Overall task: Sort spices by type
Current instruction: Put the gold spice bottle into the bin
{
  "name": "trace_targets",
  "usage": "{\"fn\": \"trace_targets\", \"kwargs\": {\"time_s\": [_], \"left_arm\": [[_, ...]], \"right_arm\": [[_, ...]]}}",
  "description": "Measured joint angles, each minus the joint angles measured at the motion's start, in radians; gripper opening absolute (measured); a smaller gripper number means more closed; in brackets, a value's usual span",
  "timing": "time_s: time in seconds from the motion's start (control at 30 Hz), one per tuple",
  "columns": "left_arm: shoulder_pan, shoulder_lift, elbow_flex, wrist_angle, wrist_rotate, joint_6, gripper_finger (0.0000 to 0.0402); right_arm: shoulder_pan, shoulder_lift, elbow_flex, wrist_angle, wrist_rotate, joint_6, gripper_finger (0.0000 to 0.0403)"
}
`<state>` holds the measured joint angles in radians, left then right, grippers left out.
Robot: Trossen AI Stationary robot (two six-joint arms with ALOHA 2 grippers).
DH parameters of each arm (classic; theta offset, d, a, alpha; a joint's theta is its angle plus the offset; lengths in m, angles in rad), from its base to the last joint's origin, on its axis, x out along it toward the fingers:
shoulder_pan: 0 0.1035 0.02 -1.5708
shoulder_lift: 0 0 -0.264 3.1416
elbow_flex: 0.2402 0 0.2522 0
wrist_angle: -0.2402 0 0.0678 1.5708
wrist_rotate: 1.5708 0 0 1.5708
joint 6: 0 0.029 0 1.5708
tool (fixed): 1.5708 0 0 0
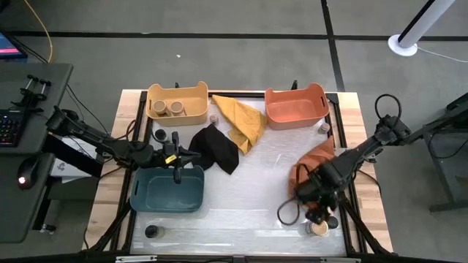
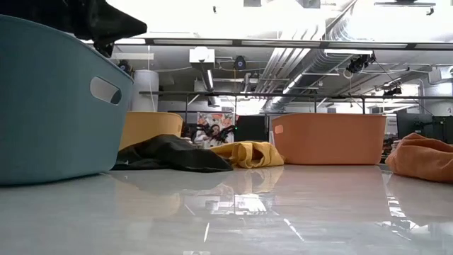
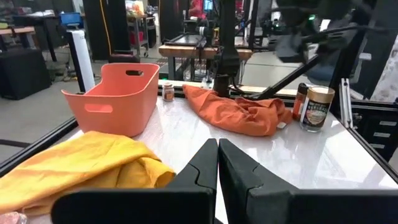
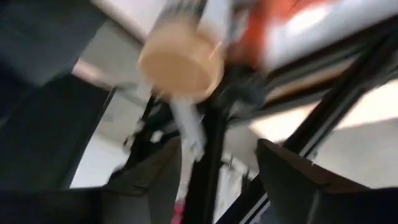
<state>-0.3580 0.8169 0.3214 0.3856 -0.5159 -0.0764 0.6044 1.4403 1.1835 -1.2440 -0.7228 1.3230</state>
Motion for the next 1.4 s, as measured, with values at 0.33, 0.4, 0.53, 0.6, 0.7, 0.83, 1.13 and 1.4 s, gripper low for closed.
{"fn": "trace_targets", "kwargs": {"time_s": [0.33,0.4,0.53,0.6,0.7,0.83,1.13,1.4], "left_arm": [[0.0,0.0,0.0,0.16,-0.023,0.007,0.0],[0.0,0.0,0.0,0.18,-0.046,0.009,0.0],[0.0,0.0,0.0,0.189,-0.058,-0.005,0.0],[0.0,0.001,0.0,0.186,-0.058,-0.017,0.0],[0.0,0.003,0.0,0.179,-0.058,-0.024,0.0],[0.0,0.004,0.0,0.177,-0.058,-0.025,0.0],[0.0,0.004,0.0,0.178,-0.057,-0.025,0.0],[0.0,0.004,0.0,0.179,-0.057,-0.025,0.0]], "right_arm": [[0.066,0.033,0.0,0.225,0.018,0.116,0.0016],[0.066,0.068,0.0,0.213,0.015,0.068,0.0007],[0.066,0.142,0.0,0.203,0.008,-0.055,0.0004],[0.063,0.175,0.0,0.192,-0.001,-0.11,0.0002],[0.063,0.214,0.0,0.16,-0.023,-0.182,0.0001],[0.063,0.241,0.0,0.127,-0.053,-0.237,0.0001],[-0.005,0.238,0.001,0.122,0.0,-0.35,0.0001],[-0.096,0.236,0.003,0.127,0.044,-0.53,0.0]]}}
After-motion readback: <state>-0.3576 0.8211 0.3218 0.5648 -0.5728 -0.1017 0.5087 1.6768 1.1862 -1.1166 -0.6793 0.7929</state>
